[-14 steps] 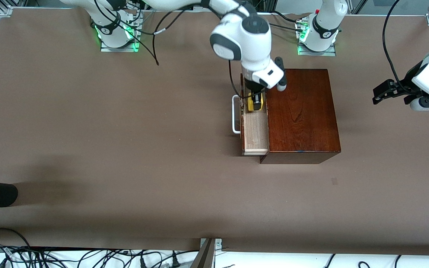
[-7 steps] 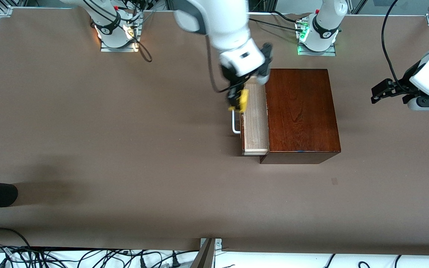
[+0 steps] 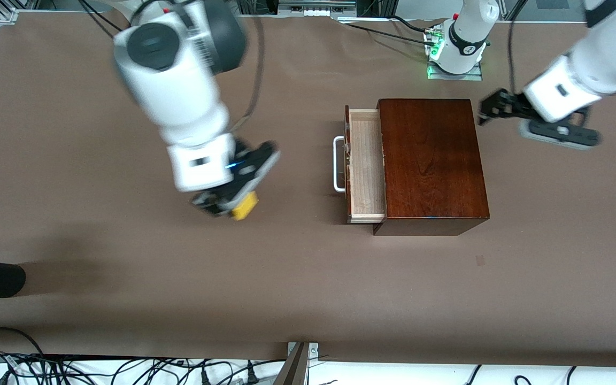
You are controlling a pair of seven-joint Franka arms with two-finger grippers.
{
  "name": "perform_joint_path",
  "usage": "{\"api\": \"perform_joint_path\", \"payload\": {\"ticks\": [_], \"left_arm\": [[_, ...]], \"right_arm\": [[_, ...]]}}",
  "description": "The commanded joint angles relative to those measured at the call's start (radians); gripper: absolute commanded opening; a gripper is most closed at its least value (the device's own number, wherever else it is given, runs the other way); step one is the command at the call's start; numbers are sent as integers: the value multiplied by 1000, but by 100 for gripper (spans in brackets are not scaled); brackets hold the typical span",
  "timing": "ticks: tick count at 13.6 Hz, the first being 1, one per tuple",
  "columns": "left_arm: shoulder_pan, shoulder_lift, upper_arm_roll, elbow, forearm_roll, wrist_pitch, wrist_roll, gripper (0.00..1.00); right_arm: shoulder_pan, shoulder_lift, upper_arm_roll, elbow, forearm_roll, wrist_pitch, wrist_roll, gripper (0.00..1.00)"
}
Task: Open drawer, take yellow block, close drawer
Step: 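Carry the cube away with the right gripper while the left gripper reaches the drawer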
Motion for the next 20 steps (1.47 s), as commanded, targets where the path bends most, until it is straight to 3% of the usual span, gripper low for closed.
{"api": "perform_joint_path", "payload": {"ticks": [1,3,6,8,9,11,14,18,20], "left_arm": [[2,69,-83,31,-42,-44,216,100],[2,121,-135,55,-85,-44,360,100],[1,182,-284,78,-163,-41,379,100],[-13,308,-368,173,-192,-41,379,100],[-47,378,-375,242,-185,-41,381,100],[-116,457,-375,305,-122,8,398,100],[-223,538,-373,292,-16,280,514,100],[-283,660,-373,287,189,485,747,100],[-300,690,-375,267,325,499,768,100]], "right_arm": [[-134,-187,11,-297,51,10,33,0],[-156,-251,-56,-451,71,47,54,0],[-158,-303,-120,-635,74,109,210,0],[-159,-313,-136,-726,74,173,292,0],[-158,-320,-141,-784,74,228,326,0],[-159,-320,-143,-873,76,311,402,0],[-188,-305,-153,-981,152,450,393,0],[-210,-236,-155,-1031,155,578,395,0],[-221,-199,-155,-1047,155,634,392,0]]}}
